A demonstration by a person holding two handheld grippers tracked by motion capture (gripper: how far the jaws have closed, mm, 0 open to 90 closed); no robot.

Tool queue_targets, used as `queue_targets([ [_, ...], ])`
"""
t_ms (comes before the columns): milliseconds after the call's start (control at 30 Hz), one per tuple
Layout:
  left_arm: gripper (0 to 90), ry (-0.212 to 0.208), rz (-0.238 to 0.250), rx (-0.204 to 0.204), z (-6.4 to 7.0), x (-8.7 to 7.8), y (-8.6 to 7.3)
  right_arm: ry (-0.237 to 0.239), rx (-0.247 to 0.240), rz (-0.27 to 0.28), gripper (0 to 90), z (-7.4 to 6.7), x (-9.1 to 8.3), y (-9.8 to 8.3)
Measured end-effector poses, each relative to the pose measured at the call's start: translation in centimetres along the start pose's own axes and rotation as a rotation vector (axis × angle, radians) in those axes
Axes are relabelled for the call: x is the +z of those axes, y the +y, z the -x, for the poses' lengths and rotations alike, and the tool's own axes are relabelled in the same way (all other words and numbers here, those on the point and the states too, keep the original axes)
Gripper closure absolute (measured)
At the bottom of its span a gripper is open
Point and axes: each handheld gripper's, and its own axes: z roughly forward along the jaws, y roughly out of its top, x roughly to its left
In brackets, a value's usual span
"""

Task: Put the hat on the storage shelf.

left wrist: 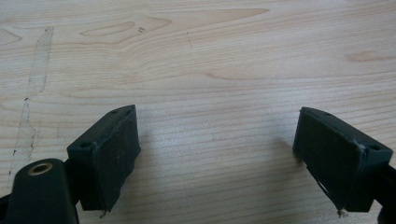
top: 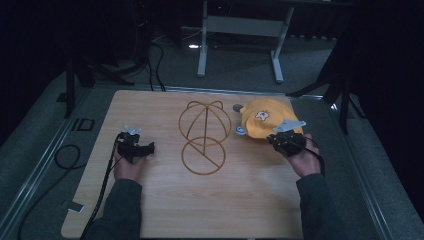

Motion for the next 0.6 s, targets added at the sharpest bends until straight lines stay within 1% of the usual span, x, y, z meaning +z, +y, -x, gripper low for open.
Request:
queue_targets([
  [167,14.7,0.000,0.000,0.000,0.0,0.0,0.0,-0.022,-0.004,0.042,82.7,0.6,-1.4,1.6],
  [267,14.7,0.000,0.000,0.000,0.0,0.0,0.0,-0.024,0.007,0.069,82.7,0.8,-2.2,2.3],
  [400,14.6,0.000,0.000,0.000,0.0,0.0,0.0,-0.022,0.016,0.089,82.7,1.0,-2.7,2.7],
  [600,14.6,-0.001,0.000,0.000,0.0,0.0,0.0,-0.021,0.033,0.107,82.7,1.4,-3.2,2.7],
])
